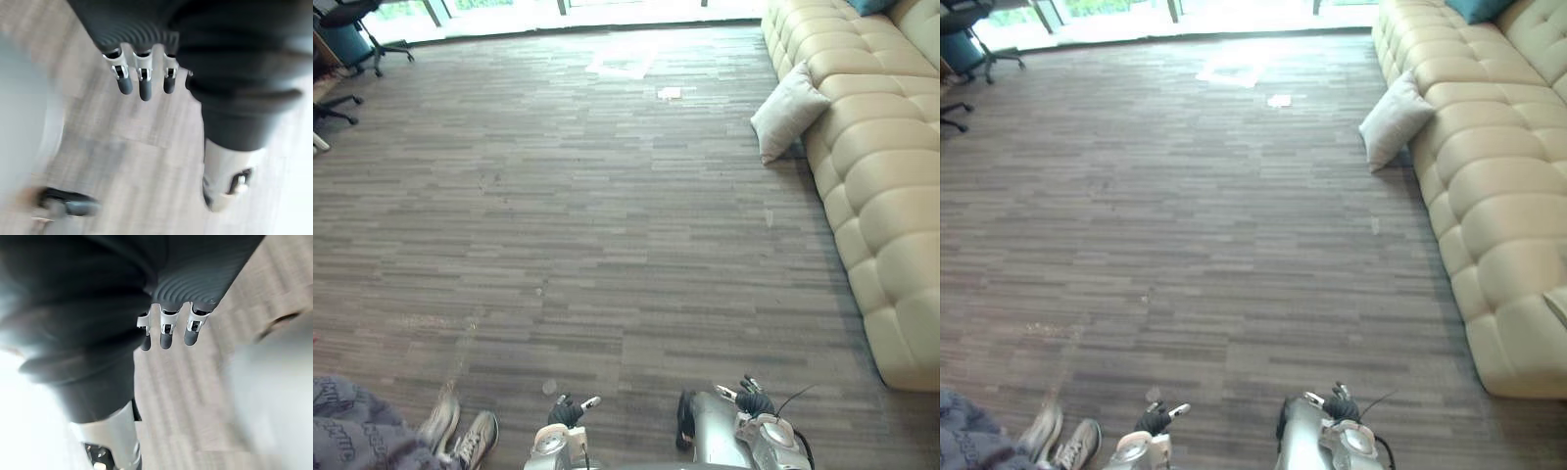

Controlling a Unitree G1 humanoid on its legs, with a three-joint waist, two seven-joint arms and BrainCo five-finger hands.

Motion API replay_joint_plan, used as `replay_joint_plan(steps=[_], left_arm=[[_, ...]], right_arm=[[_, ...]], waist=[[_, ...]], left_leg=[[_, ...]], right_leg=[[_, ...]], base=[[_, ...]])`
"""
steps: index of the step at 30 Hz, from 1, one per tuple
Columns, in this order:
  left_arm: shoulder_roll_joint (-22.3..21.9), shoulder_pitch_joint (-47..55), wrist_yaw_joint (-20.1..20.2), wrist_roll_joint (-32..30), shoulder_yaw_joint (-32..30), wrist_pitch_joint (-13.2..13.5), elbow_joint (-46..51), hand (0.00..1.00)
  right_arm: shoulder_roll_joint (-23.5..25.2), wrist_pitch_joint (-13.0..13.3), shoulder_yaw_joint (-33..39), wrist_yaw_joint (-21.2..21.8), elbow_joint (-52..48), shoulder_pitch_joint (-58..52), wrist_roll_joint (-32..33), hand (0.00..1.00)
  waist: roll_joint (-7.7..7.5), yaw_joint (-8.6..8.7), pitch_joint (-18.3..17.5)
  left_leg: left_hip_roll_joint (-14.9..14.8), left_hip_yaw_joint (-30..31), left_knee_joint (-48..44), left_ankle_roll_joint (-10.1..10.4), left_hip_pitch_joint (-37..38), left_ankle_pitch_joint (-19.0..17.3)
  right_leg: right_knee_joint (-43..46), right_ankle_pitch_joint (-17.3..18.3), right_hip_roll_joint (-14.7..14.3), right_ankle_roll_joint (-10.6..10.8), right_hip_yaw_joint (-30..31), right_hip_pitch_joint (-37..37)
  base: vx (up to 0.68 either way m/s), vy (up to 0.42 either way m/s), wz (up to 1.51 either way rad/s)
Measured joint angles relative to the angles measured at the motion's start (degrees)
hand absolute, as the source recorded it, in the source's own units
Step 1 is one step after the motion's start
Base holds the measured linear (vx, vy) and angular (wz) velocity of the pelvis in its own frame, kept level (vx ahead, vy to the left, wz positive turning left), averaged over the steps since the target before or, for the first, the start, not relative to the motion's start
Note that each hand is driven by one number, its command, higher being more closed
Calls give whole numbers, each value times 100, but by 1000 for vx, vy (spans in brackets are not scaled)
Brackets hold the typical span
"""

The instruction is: Pick up cushions and gather them together orderly.

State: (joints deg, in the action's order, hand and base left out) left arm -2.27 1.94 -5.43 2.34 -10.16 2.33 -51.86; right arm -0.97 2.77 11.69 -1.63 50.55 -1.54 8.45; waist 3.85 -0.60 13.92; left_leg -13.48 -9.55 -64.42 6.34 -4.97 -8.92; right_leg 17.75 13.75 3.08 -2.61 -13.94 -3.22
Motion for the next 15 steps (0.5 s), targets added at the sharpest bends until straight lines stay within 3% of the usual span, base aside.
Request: replay_joint_plan(steps=[1, 2, 3, 4, 5, 6, 7, 8, 10, 11, 12, 13, 15], left_arm=[[48, 1, 10, 24, 22, 23, 135, 0], [58, -1, 9, 32, 33, 43, 188, 0], [70, -22, 15, 74, 76, 76, 236, 0], [67, 4, 7, 123, 119, 104, 263, 0], [65, 30, 6, 128, 128, 108, 272, 0], [112, 55, -14, 159, 191, 123, 291, 0], [339, 33, -81, 172, 272, 96, 242, 0], [398, 46, -84, 175, 269, 107, 242, 0], [478, 77, -95, 233, 311, 101, 233, 0], [499, 100, -95, 240, 354, 101, 190, 0], [502, 104, -100, 248, 361, 91, 156, 0], [499, 137, -116, 273, 399, 60, 153, 0], [436, 172, -173, 347, 499, 29, 165, 0]], right_arm=[[105, -1, -91, -6, 73, 20, 69, 0], [117, -6, -97, -5, 129, 62, 69, 0], [172, -20, -96, -6, 247, 114, 69, 0], [165, -26, -87, -20, 303, 81, 68, 0], [151, -28, -87, -21, 318, 63, 68, 0], [70, -43, -172, -37, 490, 74, 57, 0], [146, -66, -299, -50, 663, 166, 46, 0], [147, -71, -280, -64, 658, 108, 46, 0], [145, -52, -277, -63, 650, 45, 47, 0], [134, -36, -278, -63, 629, 54, 49, 0], [142, -20, -283, -61, 616, 47, 53, 0], [135, 8, -285, -54, 429, 19, 58, 0], [99, 29, -286, -52, 115, -90, 56, 0]], waist=[[-164, -33, -30], [-189, -68, -21], [-205, -146, -24], [-176, -209, -41], [-145, -238, -59], [-141, -350, -92], [-405, -246, -203], [-517, -292, -229], [-703, -294, -305], [-724, -285, -290], [-719, -266, -262], [-690, -218, -216], [-531, -165, -167]], left_leg=[[-16, -419, 713, -150, -662, -333], [16, -539, 1153, -220, -827, -383], [199, -659, 2451, -221, -1051, -342], [461, -503, 4143, -87, -1099, 33], [508, -406, 4617, -35, -1118, 186], [592, -131, 4846, 41, -1231, 1072], [872, -132, 4641, -406, -1320, 976], [928, -266, 4319, -630, -1262, 656], [1155, -448, 4133, -758, -894, 172], [1246, -561, 4191, -783, -507, -163], [1310, -598, 4263, -796, -225, -314], [1372, -628, 4370, -805, 252, -528], [1360, -688, 4828, -791, 1093, -721]], right_leg=[[-525, 41, 52, 81, 44, -564], [-662, 59, 82, 114, 85, -722], [-906, 115, 172, 236, 171, -980], [-1166, 190, 233, 355, 279, -1263], [-1243, 212, 232, 392, 321, -1355], [-1460, 264, 207, 449, 598, -1563], [-1365, -28, 477, 373, 873, -1500], [-815, -228, 655, 615, 1225, -1300], [523, -359, 908, 832, 1525, -941], [1897, -877, 1022, 1148, 1689, -434], [2822, -1321, 1102, 1244, 1746, -34], [4047, -1217, 1194, 1117, 1622, 533], [4788, -630, 1193, 757, 1105, 1304]], base=[[555, -48, -13], [673, -4, -39], [607, 96, -51], [624, 144, -52], [685, 232, -69], [1018, 379, -50], [1136, 454, -49], [1092, 438, -17], [625, 248, -26], [597, 207, -32], [672, 226, -34], [633, 177, -27], [516, 108, -27]])
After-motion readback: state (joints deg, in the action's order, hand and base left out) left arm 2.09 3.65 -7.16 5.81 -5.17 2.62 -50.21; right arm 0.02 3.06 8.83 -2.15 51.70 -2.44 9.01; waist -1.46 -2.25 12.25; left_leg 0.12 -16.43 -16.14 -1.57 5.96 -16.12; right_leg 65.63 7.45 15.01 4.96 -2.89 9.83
